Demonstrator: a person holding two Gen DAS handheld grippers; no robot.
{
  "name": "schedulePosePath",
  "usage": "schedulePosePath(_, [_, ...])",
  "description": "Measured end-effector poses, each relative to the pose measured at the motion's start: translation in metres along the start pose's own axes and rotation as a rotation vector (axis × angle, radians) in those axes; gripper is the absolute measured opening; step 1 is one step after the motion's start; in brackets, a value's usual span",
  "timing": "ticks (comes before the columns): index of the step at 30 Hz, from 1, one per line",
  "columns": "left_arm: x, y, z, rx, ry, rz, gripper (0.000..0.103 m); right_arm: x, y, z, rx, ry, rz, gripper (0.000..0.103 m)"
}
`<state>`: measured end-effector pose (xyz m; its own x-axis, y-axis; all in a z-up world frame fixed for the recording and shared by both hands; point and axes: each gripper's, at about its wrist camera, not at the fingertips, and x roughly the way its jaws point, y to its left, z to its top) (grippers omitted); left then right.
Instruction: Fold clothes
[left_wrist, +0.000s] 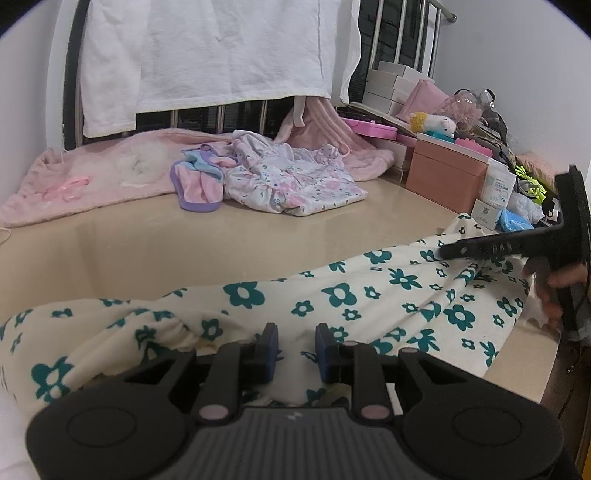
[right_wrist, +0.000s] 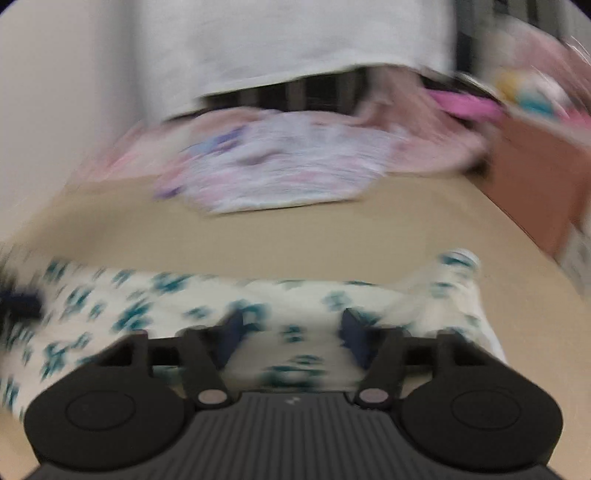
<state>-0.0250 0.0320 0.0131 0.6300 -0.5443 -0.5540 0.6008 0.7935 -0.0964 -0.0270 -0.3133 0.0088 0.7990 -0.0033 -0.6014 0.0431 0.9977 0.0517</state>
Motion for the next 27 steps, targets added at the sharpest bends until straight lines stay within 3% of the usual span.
schedulePosePath(1, [0.000, 0.000, 0.000, 0.000, 0.000, 0.000, 0.022, -0.004, -0.007, 0.002, 0.029, -0.006, -0.018, 0.038])
schedulePosePath(4, [0.000, 0.001, 0.000, -0.006, 0.000, -0.002, 0.022, -0.021, -0.022, 0.001, 0.092, -0.057, 0.000, 0.039])
schedulePosePath(6, [0.000, 0.001, 0.000, -0.005, -0.001, -0.001, 0.022, -0.018, -0.032, -0.005, 0.101, -0.037, -0.041, 0.026])
schedulePosePath(7, [0.000, 0.001, 0.000, -0.004, -0.001, 0.001, 0.022, -0.017, -0.039, -0.010, 0.114, -0.037, -0.051, 0.014])
schedulePosePath(9, [0.000, 0.001, 0.000, -0.003, -0.002, 0.002, 0.022, -0.023, -0.050, -0.015, 0.181, -0.044, -0.039, 0.011])
schedulePosePath(10, [0.000, 0.002, 0.000, -0.004, -0.001, 0.001, 0.022, -0.029, -0.052, -0.013, 0.222, -0.050, -0.027, 0.013])
schedulePosePath(11, [0.000, 0.002, 0.000, -0.005, -0.001, 0.000, 0.022, -0.037, -0.054, -0.009, 0.250, -0.085, -0.019, 0.022])
schedulePosePath(12, [0.001, 0.002, 0.000, -0.005, -0.001, 0.000, 0.022, -0.044, -0.058, -0.003, 0.267, -0.127, -0.029, 0.031])
schedulePosePath(13, [0.001, 0.003, 0.000, -0.004, -0.001, 0.000, 0.022, -0.049, -0.062, 0.003, 0.279, -0.157, -0.057, 0.049])
schedulePosePath(14, [0.001, 0.003, 0.000, -0.003, -0.001, 0.001, 0.022, -0.049, -0.068, 0.009, 0.295, -0.162, -0.085, 0.056])
schedulePosePath(16, [0.001, 0.003, -0.001, -0.003, -0.002, 0.001, 0.022, -0.031, -0.086, 0.019, 0.382, -0.064, -0.052, 0.056])
schedulePosePath(18, [0.000, 0.002, -0.001, -0.002, -0.003, 0.002, 0.022, -0.014, -0.093, 0.021, 0.436, 0.008, 0.027, 0.043])
schedulePosePath(19, [0.000, 0.002, -0.001, -0.002, -0.003, 0.003, 0.022, -0.006, -0.091, 0.020, 0.442, 0.032, 0.048, 0.016])
schedulePosePath(20, [0.000, 0.002, -0.001, -0.001, -0.003, 0.003, 0.022, 0.000, -0.089, 0.016, 0.454, 0.031, 0.036, 0.004])
schedulePosePath(24, [0.000, 0.002, -0.002, -0.003, -0.002, -0.004, 0.022, 0.000, -0.112, -0.013, 0.724, -0.060, 0.039, 0.003])
schedulePosePath(27, [0.000, 0.002, -0.002, -0.004, -0.001, -0.006, 0.022, 0.000, -0.112, -0.019, 0.705, -0.088, 0.043, 0.005])
